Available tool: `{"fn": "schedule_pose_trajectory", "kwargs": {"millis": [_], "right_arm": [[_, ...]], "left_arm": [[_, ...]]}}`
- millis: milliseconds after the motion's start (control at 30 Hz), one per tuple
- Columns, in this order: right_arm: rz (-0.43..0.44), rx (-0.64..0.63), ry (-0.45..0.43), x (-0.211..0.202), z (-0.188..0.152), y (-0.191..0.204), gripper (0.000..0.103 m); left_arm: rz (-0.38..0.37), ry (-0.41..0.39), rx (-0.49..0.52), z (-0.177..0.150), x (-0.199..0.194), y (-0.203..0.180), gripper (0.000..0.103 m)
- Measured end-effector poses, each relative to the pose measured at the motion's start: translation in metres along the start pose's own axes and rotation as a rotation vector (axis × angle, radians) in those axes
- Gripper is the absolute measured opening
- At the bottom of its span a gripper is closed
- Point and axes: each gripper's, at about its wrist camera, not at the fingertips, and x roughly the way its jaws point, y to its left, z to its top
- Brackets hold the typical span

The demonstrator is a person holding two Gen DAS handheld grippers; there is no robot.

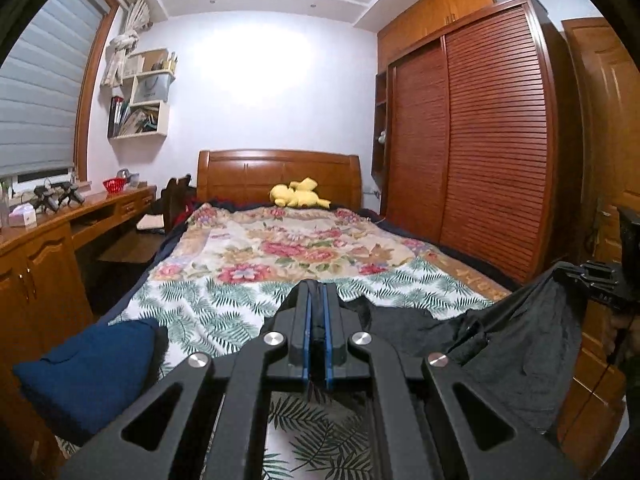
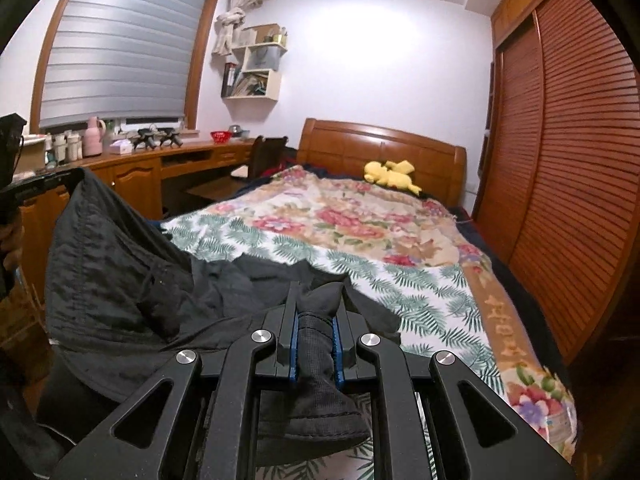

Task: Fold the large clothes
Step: 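Lift the gripped hem with both tools and carry it toward the collar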

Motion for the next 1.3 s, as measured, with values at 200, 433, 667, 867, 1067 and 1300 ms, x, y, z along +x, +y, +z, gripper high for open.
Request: {"fn": "schedule_pose_trajectory", "kwargs": {"millis": [200, 433, 667, 867, 1067, 1300], "right_arm": [[0.002, 0.004, -0.047, -0.022, 0.012, -0.005, 0.010], [-0.016, 0.015, -0.126, -0.060, 0.025, -0.013, 0.010], [0.003, 0.053, -0.093, -0.044, 0.010, -0.024, 0.010], [-0.006, 0.058, 0.046, 0.037, -0.029, -0.031, 0.010], [-0.044, 0.089, 0.085, 0.096, -0.047, -0.055, 0.010], [-0.031, 0.142, 0.103, 0.150, -0.031, -0.092, 0.010]], "left_arm": [[-0.013, -0.051, 0.012, 0.018, -0.020, -0.006, 0.003], [-0.029, -0.130, 0.026, 0.038, -0.052, -0.019, 0.003], [0.000, -0.097, 0.037, 0.030, -0.026, -0.016, 0.003], [0.005, 0.039, -0.016, -0.006, 0.056, 0.004, 0.003], [0.054, 0.089, -0.044, -0.017, 0.120, 0.019, 0.003], [0.093, 0.097, -0.042, -0.007, 0.165, 0.033, 0.003]]}}
